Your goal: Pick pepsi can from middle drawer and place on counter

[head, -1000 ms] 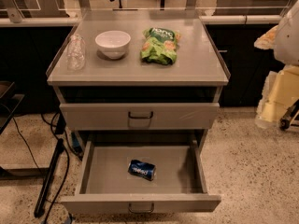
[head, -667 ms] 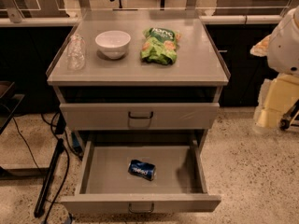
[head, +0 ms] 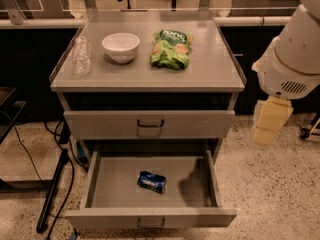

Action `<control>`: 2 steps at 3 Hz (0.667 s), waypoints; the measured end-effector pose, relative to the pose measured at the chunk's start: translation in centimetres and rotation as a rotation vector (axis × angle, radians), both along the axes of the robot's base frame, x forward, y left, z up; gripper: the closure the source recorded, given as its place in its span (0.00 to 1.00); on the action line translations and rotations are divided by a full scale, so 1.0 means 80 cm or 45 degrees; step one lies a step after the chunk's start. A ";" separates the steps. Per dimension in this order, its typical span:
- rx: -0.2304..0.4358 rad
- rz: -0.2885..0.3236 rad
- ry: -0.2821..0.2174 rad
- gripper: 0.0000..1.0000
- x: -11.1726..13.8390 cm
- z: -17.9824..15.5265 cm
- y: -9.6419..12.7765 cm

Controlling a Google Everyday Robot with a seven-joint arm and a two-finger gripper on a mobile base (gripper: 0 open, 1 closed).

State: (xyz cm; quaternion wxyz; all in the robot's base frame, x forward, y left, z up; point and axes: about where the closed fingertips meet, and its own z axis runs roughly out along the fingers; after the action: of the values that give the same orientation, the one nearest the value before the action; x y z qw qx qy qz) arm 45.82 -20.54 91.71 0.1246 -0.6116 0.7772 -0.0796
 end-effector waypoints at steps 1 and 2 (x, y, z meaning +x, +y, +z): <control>0.000 0.000 0.000 0.00 0.000 0.000 0.000; -0.011 0.005 0.008 0.00 -0.012 -0.025 0.016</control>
Offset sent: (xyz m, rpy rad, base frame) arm -0.0279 0.0380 -0.0625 -0.0226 0.0284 0.0131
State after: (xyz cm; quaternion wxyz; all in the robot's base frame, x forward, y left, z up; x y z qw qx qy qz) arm 44.82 -19.25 89.72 0.1197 -0.6140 0.7760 -0.0806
